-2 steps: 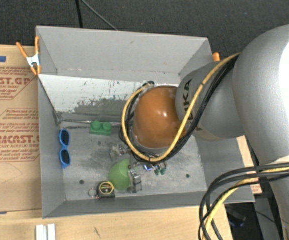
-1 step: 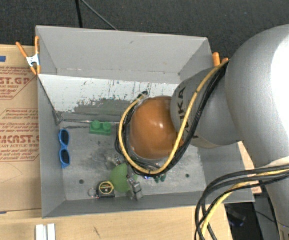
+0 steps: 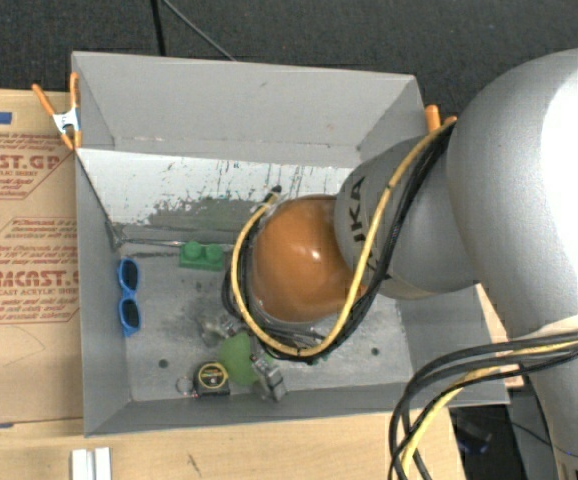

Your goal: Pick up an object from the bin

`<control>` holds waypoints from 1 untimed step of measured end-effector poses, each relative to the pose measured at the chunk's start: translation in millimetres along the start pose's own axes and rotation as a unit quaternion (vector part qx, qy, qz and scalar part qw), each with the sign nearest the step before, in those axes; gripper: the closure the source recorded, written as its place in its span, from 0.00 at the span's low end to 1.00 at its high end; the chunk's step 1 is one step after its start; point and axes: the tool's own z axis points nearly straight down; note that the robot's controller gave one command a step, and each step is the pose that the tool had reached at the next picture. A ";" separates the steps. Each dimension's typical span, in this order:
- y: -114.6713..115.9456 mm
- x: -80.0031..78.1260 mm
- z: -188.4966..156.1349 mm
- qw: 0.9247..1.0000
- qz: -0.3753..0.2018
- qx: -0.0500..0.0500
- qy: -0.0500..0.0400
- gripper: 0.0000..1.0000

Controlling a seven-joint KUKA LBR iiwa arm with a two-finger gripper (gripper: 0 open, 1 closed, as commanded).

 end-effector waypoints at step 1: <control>1.6 2.4 1.5 1.000 0.000 -0.002 0.004 1.00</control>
Offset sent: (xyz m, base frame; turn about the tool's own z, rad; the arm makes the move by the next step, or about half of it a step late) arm 0.0000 0.0000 0.0000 0.0000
